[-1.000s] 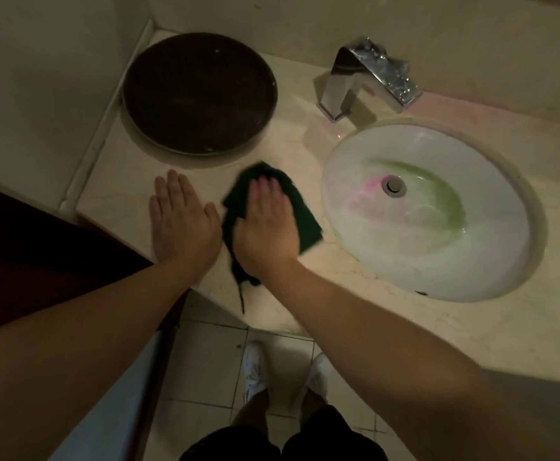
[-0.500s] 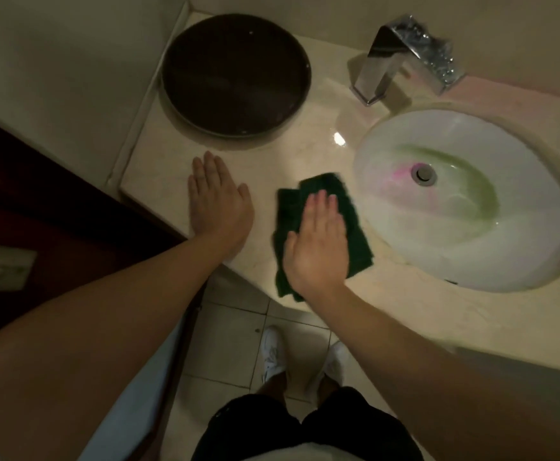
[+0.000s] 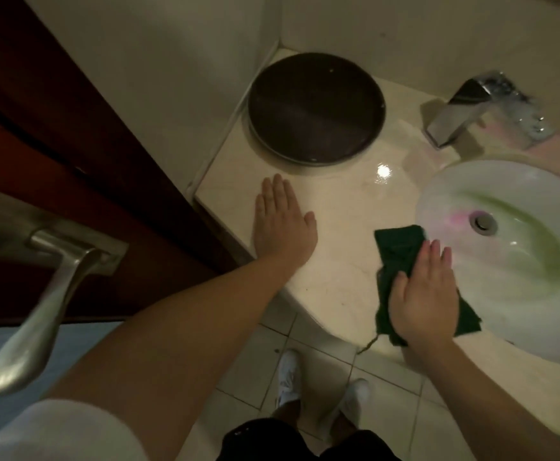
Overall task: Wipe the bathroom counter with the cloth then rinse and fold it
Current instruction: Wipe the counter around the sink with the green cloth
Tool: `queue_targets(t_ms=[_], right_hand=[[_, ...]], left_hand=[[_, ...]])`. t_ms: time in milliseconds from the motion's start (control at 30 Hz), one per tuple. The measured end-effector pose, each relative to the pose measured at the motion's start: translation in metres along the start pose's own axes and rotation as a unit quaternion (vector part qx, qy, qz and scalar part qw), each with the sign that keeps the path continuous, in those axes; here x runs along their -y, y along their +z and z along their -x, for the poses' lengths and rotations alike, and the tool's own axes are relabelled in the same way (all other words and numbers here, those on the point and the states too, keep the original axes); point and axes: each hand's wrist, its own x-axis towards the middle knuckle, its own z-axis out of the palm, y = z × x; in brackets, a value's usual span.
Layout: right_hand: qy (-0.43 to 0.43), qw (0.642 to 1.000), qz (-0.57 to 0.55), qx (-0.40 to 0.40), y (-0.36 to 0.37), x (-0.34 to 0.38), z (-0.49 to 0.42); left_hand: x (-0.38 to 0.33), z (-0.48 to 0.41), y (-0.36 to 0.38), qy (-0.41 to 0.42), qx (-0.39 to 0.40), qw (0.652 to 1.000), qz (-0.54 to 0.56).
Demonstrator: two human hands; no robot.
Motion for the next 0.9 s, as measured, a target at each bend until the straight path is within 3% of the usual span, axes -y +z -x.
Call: queue_targets(t_ms=[67, 167, 333, 467, 633, 900], right_hand=[[0.005, 1.0, 0.0, -0.009, 0.0, 0.014, -0.003], [-0.062, 0.998, 0.021, -0.011, 0.001, 0.028, 0.0], [-0.107, 0.994, -0.005, 0.007, -0.001, 0.034, -0.023], [-0.116, 0.992, -0.05, 0.014, -0.007, 0.037, -0.083], [-0.147, 0.987, -0.068, 0.012, -0.013, 0.027, -0.171], [-0.062, 0.988, -0.142, -0.028, -0.008, 0.024, -0.192]], left_hand=[[-0.005, -0.003, -0.002, 0.002, 0.002, 1.0, -0.003], [-0.006, -0.003, -0.001, 0.0, -0.014, 1.0, 0.004], [-0.049, 0.003, 0.0, 0.163, -0.004, 0.977, 0.139], [-0.093, -0.022, 0.003, 0.104, 0.012, 0.986, 0.128], [-0.091, -0.022, 0.025, 0.125, -0.026, 0.991, 0.032], [-0.091, -0.024, 0.022, 0.122, -0.034, 0.99, 0.057]])
